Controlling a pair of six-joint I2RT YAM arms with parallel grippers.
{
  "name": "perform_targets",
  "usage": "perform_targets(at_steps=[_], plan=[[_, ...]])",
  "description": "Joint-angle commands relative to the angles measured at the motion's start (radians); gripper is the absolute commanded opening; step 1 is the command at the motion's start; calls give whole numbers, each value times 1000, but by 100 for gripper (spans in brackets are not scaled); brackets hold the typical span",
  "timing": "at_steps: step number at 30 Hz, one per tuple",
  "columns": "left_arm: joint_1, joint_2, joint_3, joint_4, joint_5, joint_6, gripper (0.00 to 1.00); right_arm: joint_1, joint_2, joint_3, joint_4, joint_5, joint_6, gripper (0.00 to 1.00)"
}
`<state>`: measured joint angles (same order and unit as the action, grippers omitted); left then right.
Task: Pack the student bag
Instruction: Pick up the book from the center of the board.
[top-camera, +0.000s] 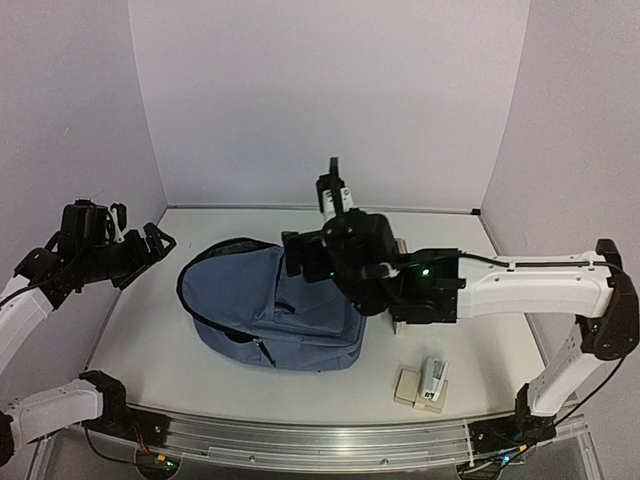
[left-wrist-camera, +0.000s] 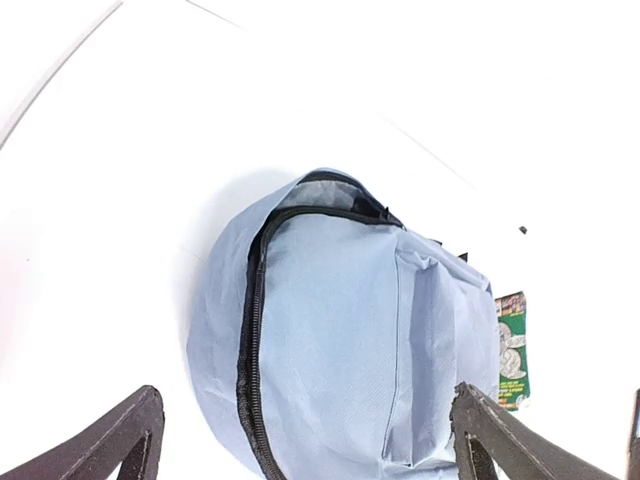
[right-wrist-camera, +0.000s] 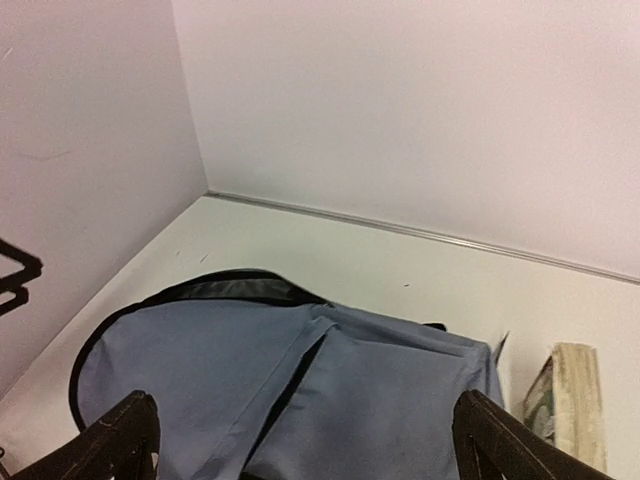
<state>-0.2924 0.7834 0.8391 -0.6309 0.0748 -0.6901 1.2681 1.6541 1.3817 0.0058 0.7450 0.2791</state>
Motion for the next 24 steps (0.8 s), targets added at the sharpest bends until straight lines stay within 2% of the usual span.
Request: perform_targets(at_steps=[1, 7, 10, 19, 24], plan=[[6, 34, 58, 11, 46, 49, 100, -150, -104, -95, -249, -53, 116, 98], [6, 56, 56, 31, 92, 63, 100, -400, -187, -241, -337, -294, 189, 98], [5, 53, 52, 29, 97, 63, 100, -485, -205, -300, -340, -380, 197, 98], [6, 45, 44, 23, 100, 71, 100, -528, -108, -306, -337, -510, 179, 98], [6, 47, 45, 17, 102, 76, 100, -528, -38, -293, -339, -451, 182, 98]])
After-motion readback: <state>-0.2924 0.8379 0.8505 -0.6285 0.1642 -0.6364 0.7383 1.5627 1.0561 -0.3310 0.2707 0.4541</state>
